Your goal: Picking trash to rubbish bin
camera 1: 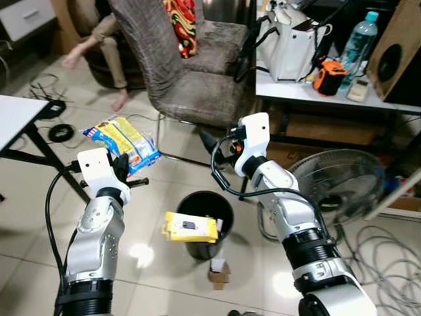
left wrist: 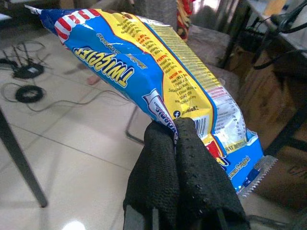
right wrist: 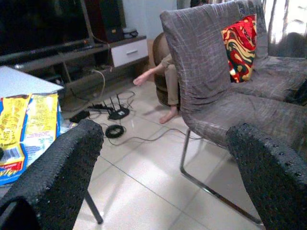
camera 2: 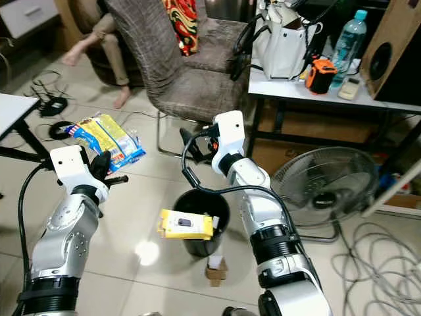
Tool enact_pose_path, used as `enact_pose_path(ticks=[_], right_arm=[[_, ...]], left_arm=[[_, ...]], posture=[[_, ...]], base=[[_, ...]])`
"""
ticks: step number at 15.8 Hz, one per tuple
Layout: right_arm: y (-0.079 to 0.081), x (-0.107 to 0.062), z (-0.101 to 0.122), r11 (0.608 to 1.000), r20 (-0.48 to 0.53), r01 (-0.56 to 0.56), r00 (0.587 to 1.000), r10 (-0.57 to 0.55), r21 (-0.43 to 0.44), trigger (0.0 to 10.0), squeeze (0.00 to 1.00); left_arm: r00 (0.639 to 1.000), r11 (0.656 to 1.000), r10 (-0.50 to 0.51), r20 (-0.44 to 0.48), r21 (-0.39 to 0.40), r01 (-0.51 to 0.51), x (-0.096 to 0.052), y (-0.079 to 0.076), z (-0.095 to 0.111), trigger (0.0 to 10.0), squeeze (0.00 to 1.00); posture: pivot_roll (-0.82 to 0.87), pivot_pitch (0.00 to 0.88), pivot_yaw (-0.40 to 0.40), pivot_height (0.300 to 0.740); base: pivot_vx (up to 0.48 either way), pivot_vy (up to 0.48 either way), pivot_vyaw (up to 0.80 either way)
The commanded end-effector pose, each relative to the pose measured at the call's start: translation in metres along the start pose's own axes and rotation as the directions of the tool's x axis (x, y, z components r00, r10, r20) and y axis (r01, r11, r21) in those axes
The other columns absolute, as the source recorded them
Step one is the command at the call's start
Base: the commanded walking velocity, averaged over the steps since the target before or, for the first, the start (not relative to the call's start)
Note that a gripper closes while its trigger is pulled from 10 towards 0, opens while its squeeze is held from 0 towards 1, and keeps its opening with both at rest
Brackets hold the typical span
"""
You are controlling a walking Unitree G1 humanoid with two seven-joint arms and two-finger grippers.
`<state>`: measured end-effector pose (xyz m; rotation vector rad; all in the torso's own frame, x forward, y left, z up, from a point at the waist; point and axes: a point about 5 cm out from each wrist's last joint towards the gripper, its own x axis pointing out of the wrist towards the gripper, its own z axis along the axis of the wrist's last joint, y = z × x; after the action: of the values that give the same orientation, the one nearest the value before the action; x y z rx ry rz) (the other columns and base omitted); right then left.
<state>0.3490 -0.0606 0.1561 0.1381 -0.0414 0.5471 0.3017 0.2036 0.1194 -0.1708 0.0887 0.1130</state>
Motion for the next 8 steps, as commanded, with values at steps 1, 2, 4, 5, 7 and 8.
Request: enact_pose_path(ticks=[1,2,4,5,7,8], right_arm=[[-0.002,0.000,0.000,1.000,0.011,0.026,1.000,-0.027,0.014,10.0,0.00],[-0.003,-0.001,-0.002,0.999,0.013,0.037,0.999,-0.037,0.019,10.0,0.00],[-0.006,-0.003,-0.003,0.999,0.008,0.041,0.999,-0.041,0.008,10.0,0.00],[-0.011,-0.004,-0.001,0.999,-0.001,0.039,0.999,-0.039,-0.008,10.0,0.00],[-0.014,-0.004,0.001,0.999,-0.002,0.033,0.999,-0.033,-0.007,10.0,0.00],[-0.016,-0.005,0.003,1.000,-0.014,0.018,1.000,-0.019,-0.018,10.0,0.00]], left_arm=[[1.000,0.999,-0.018,0.007,0.032,0.018,0.000,0.000,0.006,10.0,0.00],[1.000,0.999,-0.023,0.007,0.039,0.023,0.000,0.000,0.007,10.0,0.00],[1.000,0.999,-0.022,0.004,0.038,0.022,0.003,0.000,0.007,10.0,0.00],[1.000,1.000,-0.020,0.005,0.022,0.020,0.005,-0.004,0.005,10.0,0.00],[1.000,1.000,-0.018,0.001,0.005,0.018,0.004,-0.008,0.001,10.0,0.00],[1.000,1.000,-0.021,-0.016,-0.022,0.021,0.002,-0.011,-0.006,10.0,0.00]], posture=[[0.02,0.041,0.064,0.740],[0.02,0.041,0.064,0.740],[-0.01,0.045,0.056,0.740],[-0.02,0.047,0.044,0.740],[-0.04,0.052,0.023,0.740],[-0.05,0.060,0.003,0.740]], base=[[0.000,0.000,0.00],[0.000,0.000,0.00],[0.000,0.000,0.00],[0.000,0.000,0.00],[0.000,0.000,0.00],[0.000,0.000,0.00]])
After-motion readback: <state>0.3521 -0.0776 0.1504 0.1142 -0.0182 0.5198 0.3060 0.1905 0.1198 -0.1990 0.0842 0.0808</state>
